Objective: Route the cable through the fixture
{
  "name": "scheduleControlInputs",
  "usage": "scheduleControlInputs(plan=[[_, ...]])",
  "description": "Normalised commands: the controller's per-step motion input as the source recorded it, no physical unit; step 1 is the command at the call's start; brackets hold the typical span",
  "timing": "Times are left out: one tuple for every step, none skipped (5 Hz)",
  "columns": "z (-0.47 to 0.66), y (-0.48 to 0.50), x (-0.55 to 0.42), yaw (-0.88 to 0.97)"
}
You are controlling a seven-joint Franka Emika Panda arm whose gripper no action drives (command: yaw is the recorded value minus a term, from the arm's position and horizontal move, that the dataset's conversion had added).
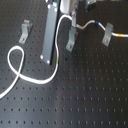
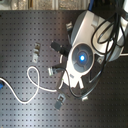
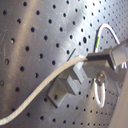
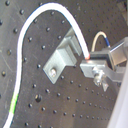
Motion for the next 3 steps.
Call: scheduleControlInputs(plan=[[-0.07, 0.062, 0.037, 0.67], [0.0, 0.01, 0.007, 0.0], [0.06, 0.44, 0.451, 0.04]])
